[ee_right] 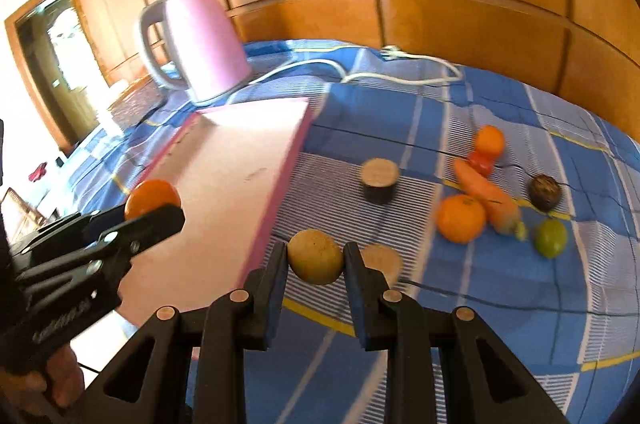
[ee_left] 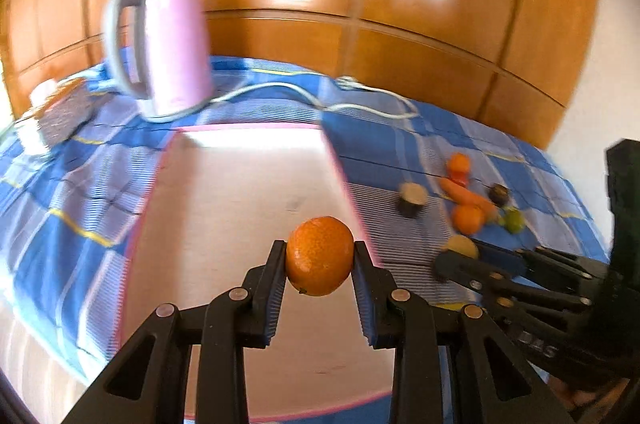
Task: Organize fruits
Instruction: 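Carry the orange into the tray with left gripper while right gripper drops the potato there, then withdraw both open grippers from the tray back toward the fruit cluster, then move left gripper to the wooden log slice while right gripper moves to the lime, then close left gripper on the log slice while right gripper closes on the lime, then carry the log slice into the tray with left gripper while right gripper drops the lime there, then withdraw both open grippers from the tray back toward the remaining fruit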
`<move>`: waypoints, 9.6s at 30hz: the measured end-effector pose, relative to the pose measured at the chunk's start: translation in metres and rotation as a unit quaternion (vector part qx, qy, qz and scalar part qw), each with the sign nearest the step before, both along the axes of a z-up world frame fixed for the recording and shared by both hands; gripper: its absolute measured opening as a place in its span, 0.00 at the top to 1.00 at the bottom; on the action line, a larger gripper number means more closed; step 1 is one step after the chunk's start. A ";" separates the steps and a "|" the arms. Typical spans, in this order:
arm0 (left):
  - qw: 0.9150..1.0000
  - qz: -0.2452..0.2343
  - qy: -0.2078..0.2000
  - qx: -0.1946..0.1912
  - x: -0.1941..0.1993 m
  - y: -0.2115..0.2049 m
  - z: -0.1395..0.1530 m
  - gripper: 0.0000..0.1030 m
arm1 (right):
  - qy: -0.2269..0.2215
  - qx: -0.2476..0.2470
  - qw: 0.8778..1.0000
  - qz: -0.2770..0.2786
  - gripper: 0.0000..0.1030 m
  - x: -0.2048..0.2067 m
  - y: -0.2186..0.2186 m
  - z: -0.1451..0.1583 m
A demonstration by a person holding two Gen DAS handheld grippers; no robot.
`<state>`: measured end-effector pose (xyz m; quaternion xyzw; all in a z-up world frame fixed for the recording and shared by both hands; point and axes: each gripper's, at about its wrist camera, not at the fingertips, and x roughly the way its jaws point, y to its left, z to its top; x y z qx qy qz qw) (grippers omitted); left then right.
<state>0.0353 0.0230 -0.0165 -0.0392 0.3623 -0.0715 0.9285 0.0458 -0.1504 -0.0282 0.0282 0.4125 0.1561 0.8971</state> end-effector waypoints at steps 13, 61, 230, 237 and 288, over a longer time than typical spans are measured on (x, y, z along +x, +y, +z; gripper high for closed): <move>0.990 0.135 -0.014 0.050 -0.001 0.061 -0.005 0.68 | 0.012 -0.037 0.995 0.095 0.72 0.020 0.085 -0.002; 0.992 0.112 -0.031 0.057 -0.012 0.036 0.004 0.50 | 0.002 -0.013 0.996 -0.087 0.63 0.006 0.000 -0.004; 0.993 0.120 0.020 -0.011 0.014 0.067 -0.019 0.63 | 0.022 -0.017 0.996 0.085 0.65 0.003 0.093 -0.010; 0.994 0.107 0.012 -0.008 0.009 0.058 -0.014 0.63 | -0.001 -0.025 0.999 0.046 0.63 -0.001 0.079 0.000; 0.991 -0.126 0.032 0.033 0.015 -0.090 -0.016 0.64 | 0.031 -0.004 0.979 -0.201 0.63 0.008 -0.131 -0.035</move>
